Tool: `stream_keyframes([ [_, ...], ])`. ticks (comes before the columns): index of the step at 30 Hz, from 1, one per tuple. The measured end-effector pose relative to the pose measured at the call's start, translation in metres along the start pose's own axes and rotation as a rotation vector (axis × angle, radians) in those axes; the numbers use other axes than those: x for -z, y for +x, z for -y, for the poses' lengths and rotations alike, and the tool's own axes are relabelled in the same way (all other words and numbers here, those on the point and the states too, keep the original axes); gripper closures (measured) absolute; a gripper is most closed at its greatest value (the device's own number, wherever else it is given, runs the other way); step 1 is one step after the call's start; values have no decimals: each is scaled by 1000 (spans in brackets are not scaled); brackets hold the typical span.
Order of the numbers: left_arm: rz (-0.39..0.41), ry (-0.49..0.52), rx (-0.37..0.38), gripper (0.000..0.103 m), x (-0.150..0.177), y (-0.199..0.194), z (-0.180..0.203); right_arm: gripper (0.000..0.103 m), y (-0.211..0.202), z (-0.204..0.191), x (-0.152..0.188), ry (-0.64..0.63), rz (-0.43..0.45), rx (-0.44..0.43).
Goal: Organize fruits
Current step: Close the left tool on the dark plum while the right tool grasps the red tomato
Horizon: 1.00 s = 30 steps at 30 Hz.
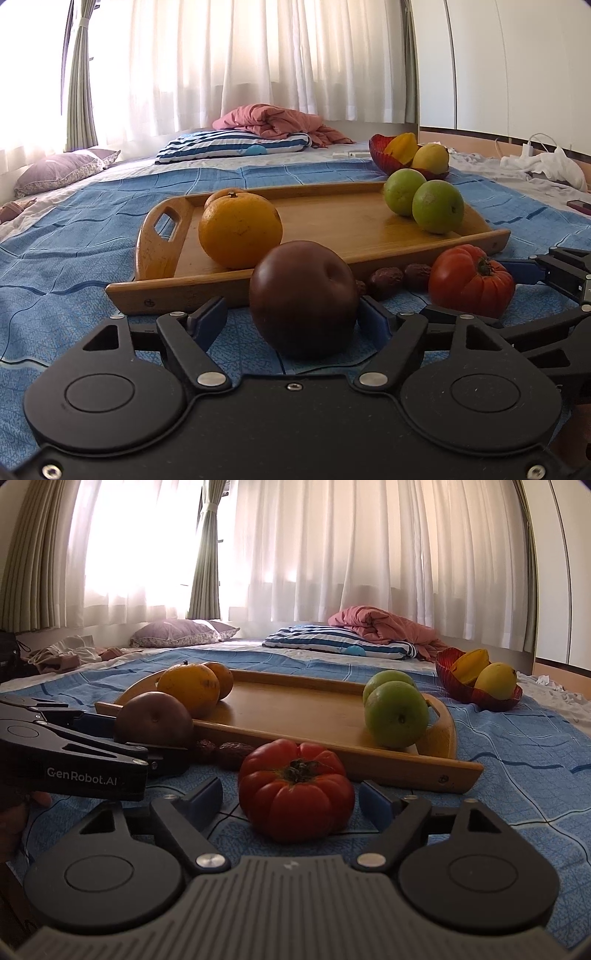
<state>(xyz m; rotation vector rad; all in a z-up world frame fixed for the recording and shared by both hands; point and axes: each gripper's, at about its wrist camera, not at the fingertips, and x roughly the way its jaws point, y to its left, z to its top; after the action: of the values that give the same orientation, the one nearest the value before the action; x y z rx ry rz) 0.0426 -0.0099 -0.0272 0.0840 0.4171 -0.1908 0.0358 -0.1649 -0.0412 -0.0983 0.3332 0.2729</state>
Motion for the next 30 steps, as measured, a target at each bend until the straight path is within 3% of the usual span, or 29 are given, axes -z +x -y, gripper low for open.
stream_keyframes([
  [6,-6,-9,-1,29,-1,-1,1,17,-2,-5,-1,-14,6,6],
  [10,2,-5,-6,31,-2,-3,1,23,-3,-6,-1,-6,7,19],
  [14,3,10,12,43,-3,-4,4,32,-2,-5,-1,13,6,37],
  [16,2,22,3,43,-3,-4,6,35,-2,-3,-2,32,5,41],
  [30,-9,-23,1,45,-9,-6,3,37,-4,0,-5,73,0,38],
])
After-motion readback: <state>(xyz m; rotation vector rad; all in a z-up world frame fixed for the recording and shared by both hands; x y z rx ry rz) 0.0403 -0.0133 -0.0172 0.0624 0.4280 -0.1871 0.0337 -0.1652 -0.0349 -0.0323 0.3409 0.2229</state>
